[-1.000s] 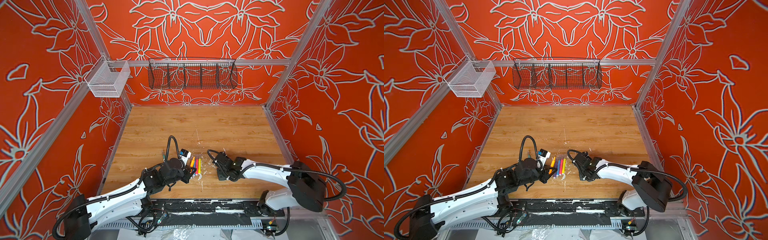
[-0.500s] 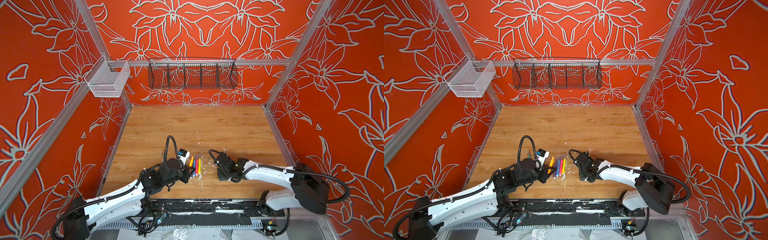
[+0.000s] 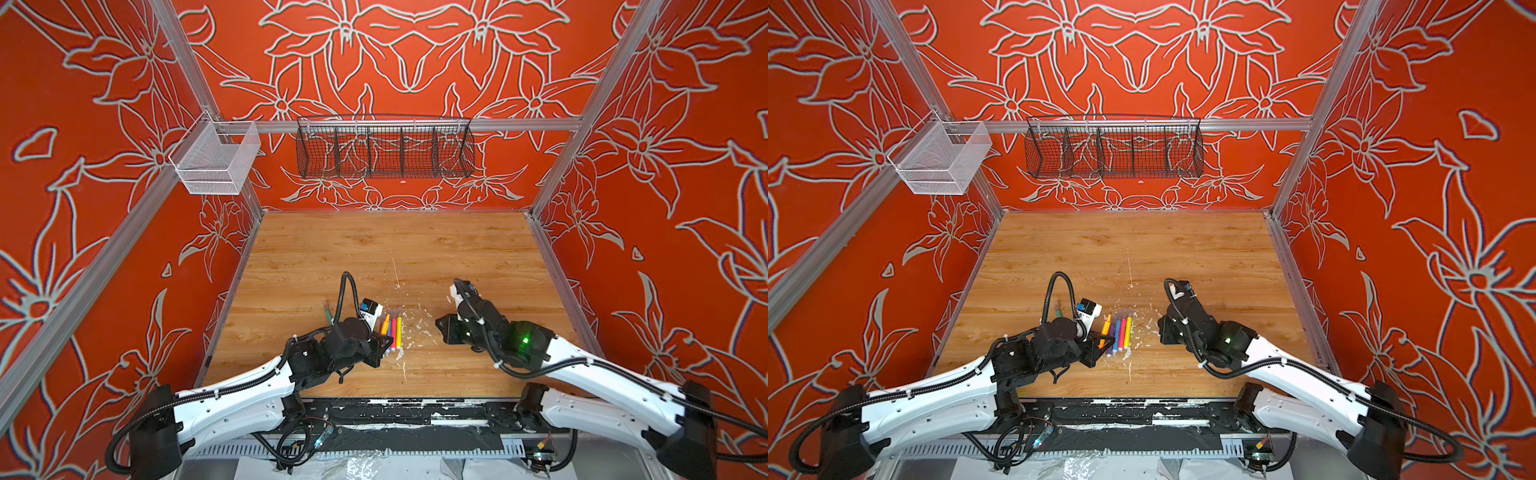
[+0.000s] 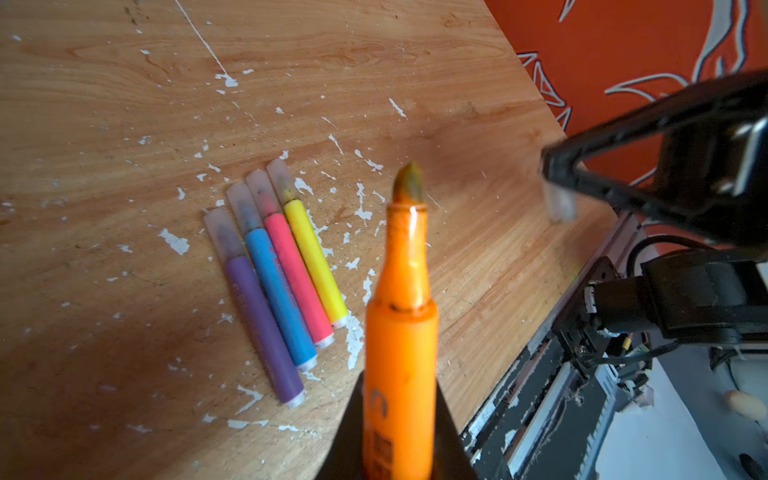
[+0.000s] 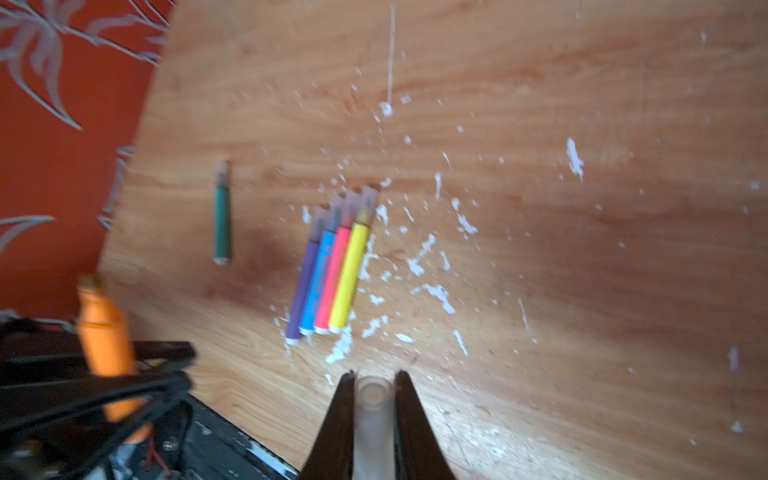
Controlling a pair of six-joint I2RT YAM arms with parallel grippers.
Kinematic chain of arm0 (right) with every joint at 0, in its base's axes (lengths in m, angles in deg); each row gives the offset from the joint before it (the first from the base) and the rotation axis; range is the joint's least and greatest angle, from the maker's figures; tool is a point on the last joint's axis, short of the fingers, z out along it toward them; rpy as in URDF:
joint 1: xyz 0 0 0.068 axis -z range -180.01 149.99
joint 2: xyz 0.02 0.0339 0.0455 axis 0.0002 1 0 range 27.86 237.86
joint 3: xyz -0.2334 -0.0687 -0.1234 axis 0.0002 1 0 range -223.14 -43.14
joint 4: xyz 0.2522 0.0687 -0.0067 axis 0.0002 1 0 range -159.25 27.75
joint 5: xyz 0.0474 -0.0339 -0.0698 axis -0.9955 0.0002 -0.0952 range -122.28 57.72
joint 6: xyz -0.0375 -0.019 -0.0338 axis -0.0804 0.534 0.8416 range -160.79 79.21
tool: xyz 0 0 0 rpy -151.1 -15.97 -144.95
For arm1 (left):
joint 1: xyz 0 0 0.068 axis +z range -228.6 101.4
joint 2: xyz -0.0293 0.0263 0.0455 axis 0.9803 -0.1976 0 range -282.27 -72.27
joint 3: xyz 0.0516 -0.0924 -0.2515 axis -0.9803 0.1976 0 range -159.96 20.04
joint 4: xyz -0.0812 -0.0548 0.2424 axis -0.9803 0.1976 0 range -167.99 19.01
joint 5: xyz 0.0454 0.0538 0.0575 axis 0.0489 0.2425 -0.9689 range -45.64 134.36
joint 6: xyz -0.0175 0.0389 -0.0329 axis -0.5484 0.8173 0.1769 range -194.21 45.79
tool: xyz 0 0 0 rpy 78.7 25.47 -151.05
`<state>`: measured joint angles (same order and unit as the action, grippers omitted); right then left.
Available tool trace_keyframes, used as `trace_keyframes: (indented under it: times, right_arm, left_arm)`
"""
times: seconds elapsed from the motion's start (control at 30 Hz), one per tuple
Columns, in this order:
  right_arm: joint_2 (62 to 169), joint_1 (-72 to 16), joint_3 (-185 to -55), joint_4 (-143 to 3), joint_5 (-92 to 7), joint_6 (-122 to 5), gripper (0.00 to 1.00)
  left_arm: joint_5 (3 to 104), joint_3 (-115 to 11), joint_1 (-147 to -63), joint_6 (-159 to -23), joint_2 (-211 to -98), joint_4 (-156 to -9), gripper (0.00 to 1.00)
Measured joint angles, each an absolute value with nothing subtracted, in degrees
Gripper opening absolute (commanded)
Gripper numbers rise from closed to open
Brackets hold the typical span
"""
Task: Insert the pens into the pen caps
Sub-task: 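Carry the translucent cap with the right gripper over the orange marker tip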
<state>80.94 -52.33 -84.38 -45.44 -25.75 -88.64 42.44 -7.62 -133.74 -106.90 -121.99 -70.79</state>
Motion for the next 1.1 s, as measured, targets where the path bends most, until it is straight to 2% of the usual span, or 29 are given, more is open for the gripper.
trace_keyframes:
  times: [0.23, 0.63, 1.1]
  right_arm:
    - [79.5, -52.4, -84.4, -58.5, -27.4, -90.7, 0.07]
    - [83.5, -55.0, -79.6, -75.8, -28.4, -94.3, 0.06]
    - [87.7, -56.0, -78.5, -85.7, -28.9, -96.8, 0.03]
  left_arm:
    - [42.3, -7.8, -137.4, -108.1, -123.3, -74.0, 0.00]
    - [44.3, -7.8, -137.9, -108.6, -124.2, -79.2, 0.00]
    - [44.7, -7.8, -137.9, -108.6, -124.0, -80.4, 0.00]
